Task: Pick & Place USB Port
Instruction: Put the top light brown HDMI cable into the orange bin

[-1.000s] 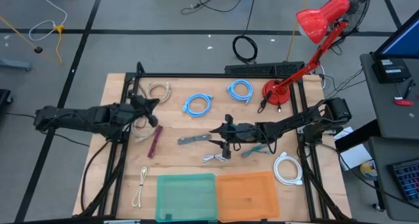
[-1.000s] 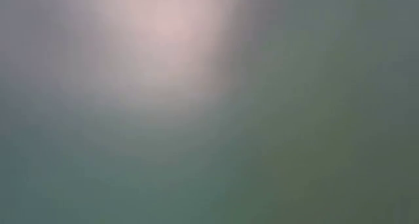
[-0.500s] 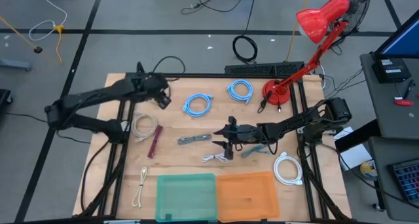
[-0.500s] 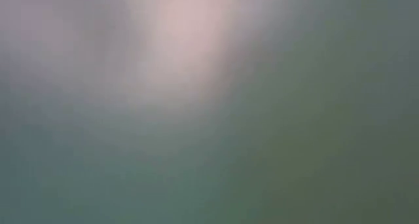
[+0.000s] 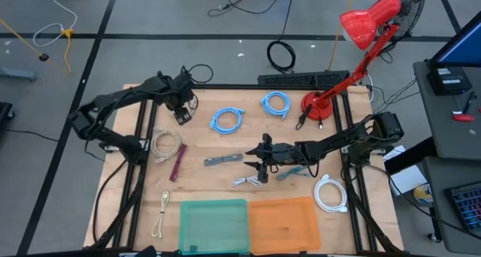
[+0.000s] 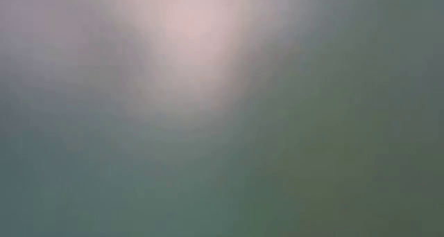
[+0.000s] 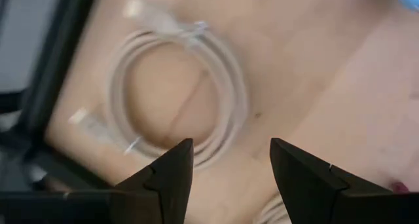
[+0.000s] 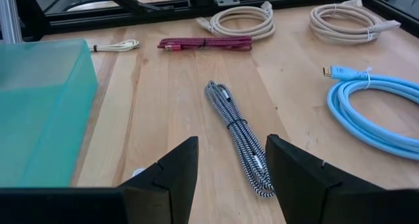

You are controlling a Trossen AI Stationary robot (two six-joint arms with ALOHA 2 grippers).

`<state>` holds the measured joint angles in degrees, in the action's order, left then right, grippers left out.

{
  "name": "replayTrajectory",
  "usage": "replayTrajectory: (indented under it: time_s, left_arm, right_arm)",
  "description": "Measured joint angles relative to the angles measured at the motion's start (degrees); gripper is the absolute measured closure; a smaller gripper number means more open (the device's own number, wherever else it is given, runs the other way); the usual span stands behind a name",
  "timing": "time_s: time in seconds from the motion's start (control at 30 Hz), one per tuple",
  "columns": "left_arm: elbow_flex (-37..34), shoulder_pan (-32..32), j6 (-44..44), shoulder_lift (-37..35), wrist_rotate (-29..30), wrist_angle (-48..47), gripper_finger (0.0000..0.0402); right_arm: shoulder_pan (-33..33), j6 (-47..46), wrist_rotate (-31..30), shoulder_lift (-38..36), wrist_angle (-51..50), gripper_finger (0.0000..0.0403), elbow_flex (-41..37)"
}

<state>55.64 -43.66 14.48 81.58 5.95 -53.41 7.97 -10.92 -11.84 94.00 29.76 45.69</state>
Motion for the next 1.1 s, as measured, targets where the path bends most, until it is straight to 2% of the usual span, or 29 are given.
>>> replayTrajectory:
  time_s: [0.13, 0.53, 0.73, 0.97, 1.1]
  left_arm:
    - [-1.6, -0.1, 5.1, 2.4, -0.5, 0.3, 0.0194]
    - [-3.6, -0.4, 7.8, 10.6, 0.6, 8.9, 0.0194]
    - [-3.5, -2.4, 7.9, 14.9, 6.9, 10.4, 0.0194]
    - [-3.0, -4.3, 7.4, 15.6, 2.7, 11.2, 0.0196]
    - [-3.0, -4.3, 5.9, 15.7, 2.0, 11.1, 0.0231]
  right_arm:
    - [0.0, -0.4, 0.0, 0.0, 0.0, 0.0234, 0.0]
    - [0.5, -0.4, -0.1, 0.0, 0.0, 0.0234, 0.0]
    - [0.6, -0.4, 0.0, 0.0, 0.0, 0.0234, 0.0]
    - [0.5, -0.4, 0.0, 0.0, -0.1, 0.0234, 0.0]
    - [0.5, -0.4, 0.0, 0.0, 0.0, 0.0234, 0.0]
